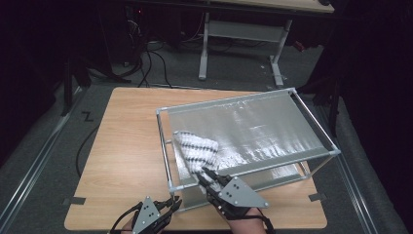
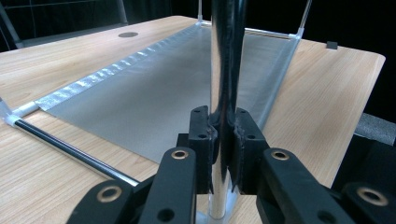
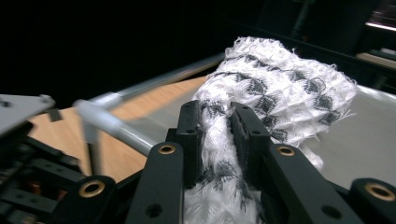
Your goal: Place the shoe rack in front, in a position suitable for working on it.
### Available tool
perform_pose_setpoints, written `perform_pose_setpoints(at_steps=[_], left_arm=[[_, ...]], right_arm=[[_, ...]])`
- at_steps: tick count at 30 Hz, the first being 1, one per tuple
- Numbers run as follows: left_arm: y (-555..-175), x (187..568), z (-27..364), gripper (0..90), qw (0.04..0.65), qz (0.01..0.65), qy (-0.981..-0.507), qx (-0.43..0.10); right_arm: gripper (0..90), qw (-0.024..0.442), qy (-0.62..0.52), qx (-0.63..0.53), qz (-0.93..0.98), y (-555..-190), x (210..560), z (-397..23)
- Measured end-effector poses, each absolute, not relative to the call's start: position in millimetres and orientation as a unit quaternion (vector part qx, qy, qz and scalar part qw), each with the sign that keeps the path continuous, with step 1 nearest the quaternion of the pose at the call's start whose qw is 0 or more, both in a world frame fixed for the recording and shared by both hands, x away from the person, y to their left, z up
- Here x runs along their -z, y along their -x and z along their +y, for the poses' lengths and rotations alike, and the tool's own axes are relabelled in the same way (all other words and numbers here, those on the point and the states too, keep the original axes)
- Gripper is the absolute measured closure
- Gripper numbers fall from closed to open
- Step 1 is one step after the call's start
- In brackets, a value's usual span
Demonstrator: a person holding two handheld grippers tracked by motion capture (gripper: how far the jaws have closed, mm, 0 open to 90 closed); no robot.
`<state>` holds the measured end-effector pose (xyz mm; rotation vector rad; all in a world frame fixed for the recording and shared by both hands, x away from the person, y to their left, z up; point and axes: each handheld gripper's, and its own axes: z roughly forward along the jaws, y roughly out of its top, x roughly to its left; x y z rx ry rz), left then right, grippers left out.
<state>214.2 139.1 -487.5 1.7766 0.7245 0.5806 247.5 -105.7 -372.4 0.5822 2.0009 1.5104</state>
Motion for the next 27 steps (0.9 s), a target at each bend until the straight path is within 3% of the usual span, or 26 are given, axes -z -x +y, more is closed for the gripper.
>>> perform_pose_setpoints(at_steps=[9,14,17,20,23,27], left_arm=[[-214,488,139,80.4,0.538,0.305,-0.747,-0.245],[-214,488,139,80.4,0.538,0.304,-0.747,-0.245],[-214,488,139,80.4,0.538,0.305,-0.747,-0.244],[-214,488,139,80.4,0.538,0.305,-0.747,-0.244],[-214,488,139,80.3,0.538,0.304,-0.747,-0.244],[-215,488,138,80.3,0.539,0.306,-0.746,-0.243]], right_arm=[[73.1,0.256,-0.175,-0.572,0.759,-235,369,-69],[47.1,0.272,-0.186,-0.581,0.744,-233,364,-68],[38.1,0.266,-0.204,-0.579,0.743,-235,364,-68],[34.8,0.26,-0.219,-0.571,0.747,-239,369,-69],[36.6,0.249,-0.223,-0.577,0.745,-240,373,-72],[51.3,0.228,-0.219,-0.586,0.746,-237,375,-76]])
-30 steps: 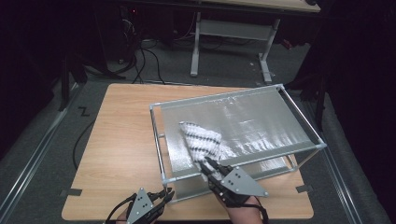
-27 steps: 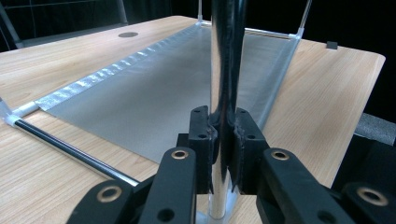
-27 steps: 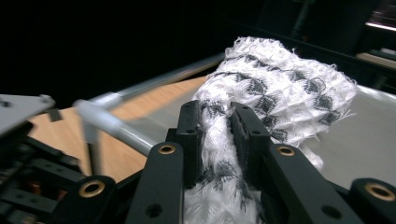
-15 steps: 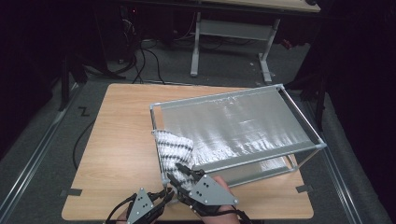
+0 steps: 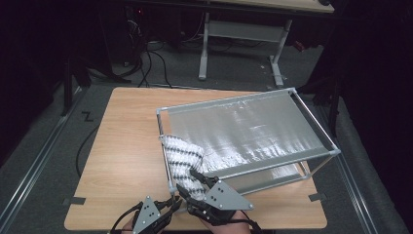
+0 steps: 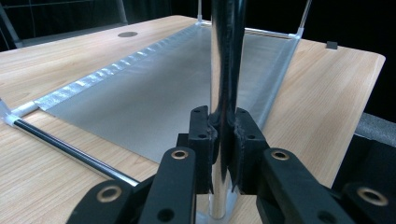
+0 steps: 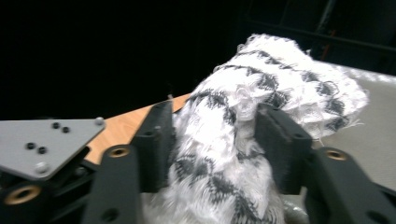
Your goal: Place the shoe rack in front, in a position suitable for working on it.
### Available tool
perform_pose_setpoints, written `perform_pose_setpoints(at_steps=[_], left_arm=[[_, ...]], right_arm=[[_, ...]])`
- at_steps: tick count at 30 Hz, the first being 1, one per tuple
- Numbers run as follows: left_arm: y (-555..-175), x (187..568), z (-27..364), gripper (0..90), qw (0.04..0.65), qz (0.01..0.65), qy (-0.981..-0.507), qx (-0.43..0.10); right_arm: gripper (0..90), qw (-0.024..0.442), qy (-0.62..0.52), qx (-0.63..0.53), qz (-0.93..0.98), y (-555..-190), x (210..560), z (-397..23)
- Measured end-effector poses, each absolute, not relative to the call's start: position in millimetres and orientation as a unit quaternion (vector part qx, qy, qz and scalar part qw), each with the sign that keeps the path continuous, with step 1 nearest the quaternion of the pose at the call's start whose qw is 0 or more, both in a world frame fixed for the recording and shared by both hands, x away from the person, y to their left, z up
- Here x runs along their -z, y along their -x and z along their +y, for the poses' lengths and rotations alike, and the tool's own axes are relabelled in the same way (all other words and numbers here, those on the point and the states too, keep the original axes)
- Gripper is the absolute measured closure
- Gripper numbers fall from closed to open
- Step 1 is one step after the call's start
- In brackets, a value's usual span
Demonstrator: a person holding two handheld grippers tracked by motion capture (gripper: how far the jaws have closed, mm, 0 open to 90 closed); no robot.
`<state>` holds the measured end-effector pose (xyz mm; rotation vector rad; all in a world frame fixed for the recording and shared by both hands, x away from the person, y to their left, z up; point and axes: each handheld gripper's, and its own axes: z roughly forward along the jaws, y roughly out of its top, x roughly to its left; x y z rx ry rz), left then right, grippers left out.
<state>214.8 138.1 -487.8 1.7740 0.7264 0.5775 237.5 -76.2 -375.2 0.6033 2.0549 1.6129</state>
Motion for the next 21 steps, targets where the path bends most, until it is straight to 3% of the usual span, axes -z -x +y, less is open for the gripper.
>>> perform_pose_setpoints(at_steps=[4,9,16,21], left_arm=[[-215,488,138,80.3,0.539,0.306,-0.747,-0.243],[-215,488,138,80.3,0.54,0.306,-0.746,-0.243],[-215,488,138,80.4,0.541,0.306,-0.745,-0.241],[-216,488,138,80.4,0.539,0.306,-0.746,-0.242]], right_arm=[[62.2,0.193,-0.221,-0.595,0.748,-242,375,-80],[77.8,0.207,-0.214,-0.591,0.75,-243,375,-81],[79.8,0.247,-0.205,-0.604,0.729,-238,363,-96],[79.9,0.297,-0.216,-0.618,0.695,-228,342,-146]])
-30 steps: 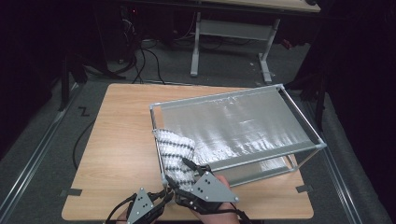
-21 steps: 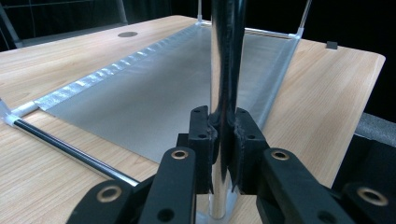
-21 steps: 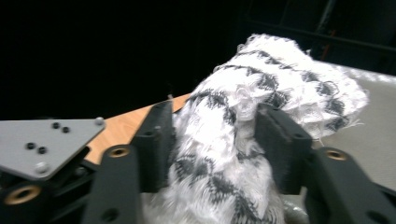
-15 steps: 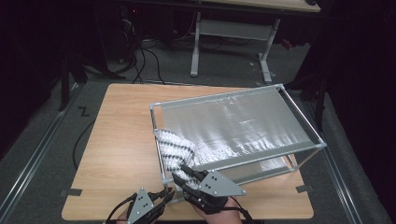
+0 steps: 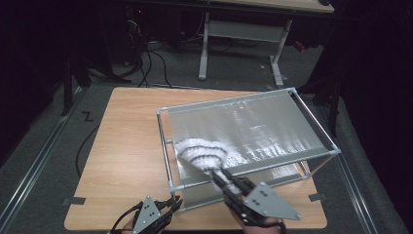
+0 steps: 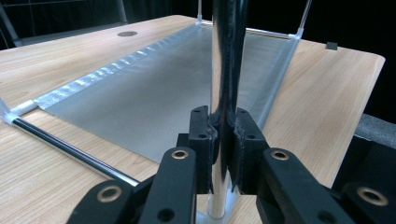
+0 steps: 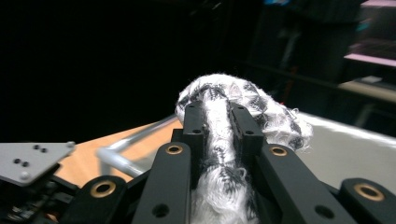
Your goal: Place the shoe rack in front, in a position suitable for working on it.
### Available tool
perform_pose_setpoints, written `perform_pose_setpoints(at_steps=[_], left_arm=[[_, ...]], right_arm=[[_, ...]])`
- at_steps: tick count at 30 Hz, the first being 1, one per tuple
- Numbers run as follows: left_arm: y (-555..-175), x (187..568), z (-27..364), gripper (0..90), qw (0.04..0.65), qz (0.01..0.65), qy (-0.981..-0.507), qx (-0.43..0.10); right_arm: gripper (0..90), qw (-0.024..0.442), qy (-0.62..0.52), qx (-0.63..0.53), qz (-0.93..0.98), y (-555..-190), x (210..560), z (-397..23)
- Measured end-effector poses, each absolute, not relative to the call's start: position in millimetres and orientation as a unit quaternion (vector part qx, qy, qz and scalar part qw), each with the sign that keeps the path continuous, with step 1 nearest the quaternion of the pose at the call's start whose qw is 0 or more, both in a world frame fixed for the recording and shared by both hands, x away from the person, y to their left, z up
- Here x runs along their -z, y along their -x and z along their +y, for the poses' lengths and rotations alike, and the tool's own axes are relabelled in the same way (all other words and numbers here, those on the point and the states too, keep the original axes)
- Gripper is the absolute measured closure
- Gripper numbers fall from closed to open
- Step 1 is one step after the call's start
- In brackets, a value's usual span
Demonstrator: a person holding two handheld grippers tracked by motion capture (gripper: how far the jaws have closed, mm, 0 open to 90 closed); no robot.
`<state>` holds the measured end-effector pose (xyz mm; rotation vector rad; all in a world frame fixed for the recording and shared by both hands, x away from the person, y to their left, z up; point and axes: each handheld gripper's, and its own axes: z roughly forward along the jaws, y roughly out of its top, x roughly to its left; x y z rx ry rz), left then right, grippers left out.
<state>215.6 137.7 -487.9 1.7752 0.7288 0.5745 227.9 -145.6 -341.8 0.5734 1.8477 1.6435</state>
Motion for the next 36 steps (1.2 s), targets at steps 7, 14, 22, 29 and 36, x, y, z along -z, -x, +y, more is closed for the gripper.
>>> perform_pose_setpoints(at_steps=[7,14,22,29,36], left_arm=[[-222,486,141,80.2,0.53,0.313,-0.748,-0.249],[-232,485,154,80.2,0.521,0.328,-0.743,-0.263],[-239,485,181,80.2,0.511,0.359,-0.727,-0.283],[-238,484,203,80.1,0.502,0.382,-0.717,-0.296],[-237,484,219,80.1,0.493,0.402,-0.707,-0.309]], right_arm=[[79.9,0.307,-0.247,-0.611,0.687,-208,351,-204],[79.9,0.264,-0.297,-0.55,0.734,-228,406,-212],[79.8,0.233,-0.342,-0.459,0.786,-267,466,-215],[77.1,0.22,-0.363,-0.409,0.808,-291,494,-217],[41.9,0.208,-0.374,-0.409,0.806,-295,497,-206]])
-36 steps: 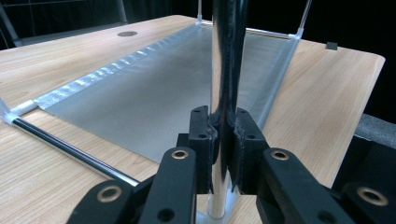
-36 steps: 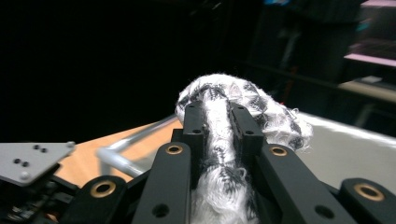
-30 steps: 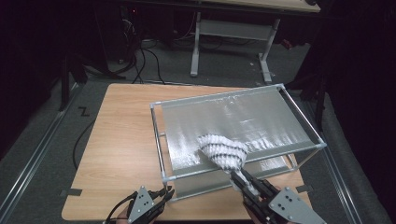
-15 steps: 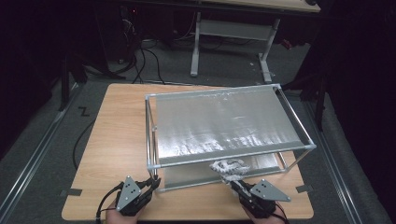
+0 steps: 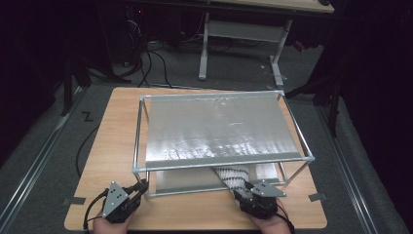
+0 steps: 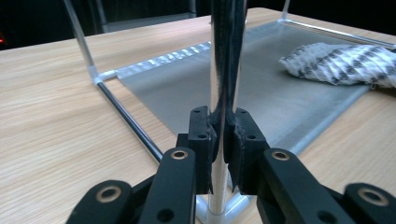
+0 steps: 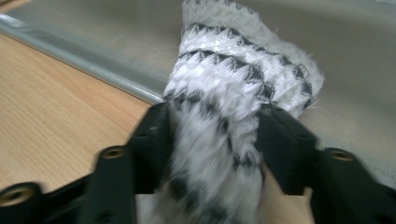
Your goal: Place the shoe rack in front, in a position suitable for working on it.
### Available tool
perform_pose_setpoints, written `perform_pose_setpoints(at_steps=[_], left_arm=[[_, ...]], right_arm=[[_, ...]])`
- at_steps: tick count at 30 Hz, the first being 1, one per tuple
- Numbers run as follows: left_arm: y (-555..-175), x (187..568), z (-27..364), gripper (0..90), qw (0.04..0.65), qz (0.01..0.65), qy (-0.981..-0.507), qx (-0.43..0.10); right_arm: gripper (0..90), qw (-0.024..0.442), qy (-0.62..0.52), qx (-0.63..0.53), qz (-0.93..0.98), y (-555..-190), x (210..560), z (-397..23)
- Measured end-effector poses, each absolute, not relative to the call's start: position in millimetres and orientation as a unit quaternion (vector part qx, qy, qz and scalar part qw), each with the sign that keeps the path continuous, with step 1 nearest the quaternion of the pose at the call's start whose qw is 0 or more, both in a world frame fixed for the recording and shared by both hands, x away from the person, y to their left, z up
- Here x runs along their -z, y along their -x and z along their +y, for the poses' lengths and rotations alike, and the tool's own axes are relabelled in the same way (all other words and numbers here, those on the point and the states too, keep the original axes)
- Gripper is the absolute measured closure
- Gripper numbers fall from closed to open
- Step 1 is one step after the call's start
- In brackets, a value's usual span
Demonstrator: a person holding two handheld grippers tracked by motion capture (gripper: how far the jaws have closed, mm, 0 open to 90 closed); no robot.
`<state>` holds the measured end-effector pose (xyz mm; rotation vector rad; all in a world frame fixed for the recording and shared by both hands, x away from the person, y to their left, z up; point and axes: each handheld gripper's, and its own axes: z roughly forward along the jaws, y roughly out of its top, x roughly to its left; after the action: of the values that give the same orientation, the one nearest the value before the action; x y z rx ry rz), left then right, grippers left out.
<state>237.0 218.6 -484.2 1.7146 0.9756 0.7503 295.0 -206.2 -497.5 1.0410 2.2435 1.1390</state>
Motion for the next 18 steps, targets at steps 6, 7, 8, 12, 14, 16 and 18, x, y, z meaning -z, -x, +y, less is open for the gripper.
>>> perform_pose_setpoints(at_steps=[6,7,8,12,14,16,18], left_arm=[[-236,484,232,80.1,0.487,0.419,-0.697,-0.319],[-236,485,233,80.1,0.487,0.422,-0.695,-0.32],[-235,485,236,80.1,0.485,0.426,-0.693,-0.322],[-233,484,247,80.0,0.477,0.435,-0.689,-0.328],[-233,483,253,80.0,0.468,0.441,-0.689,-0.333],[-233,481,260,79.8,0.458,0.447,-0.691,-0.336],[-233,480,265,79.8,0.453,0.454,-0.69,-0.337]], right_arm=[[56.6,0.233,-0.361,-0.373,0.822,-299,502,-184],[60.4,0.239,-0.358,-0.366,0.825,-299,502,-179],[62.4,0.238,-0.354,-0.362,0.829,-301,502,-177],[70.0,0.231,-0.336,-0.357,0.841,-309,505,-166],[75.7,0.225,-0.327,-0.358,0.845,-315,503,-160],[77.8,0.213,-0.33,-0.374,0.84,-317,501,-160],[78.5,0.215,-0.333,-0.387,0.832,-316,496,-166]])
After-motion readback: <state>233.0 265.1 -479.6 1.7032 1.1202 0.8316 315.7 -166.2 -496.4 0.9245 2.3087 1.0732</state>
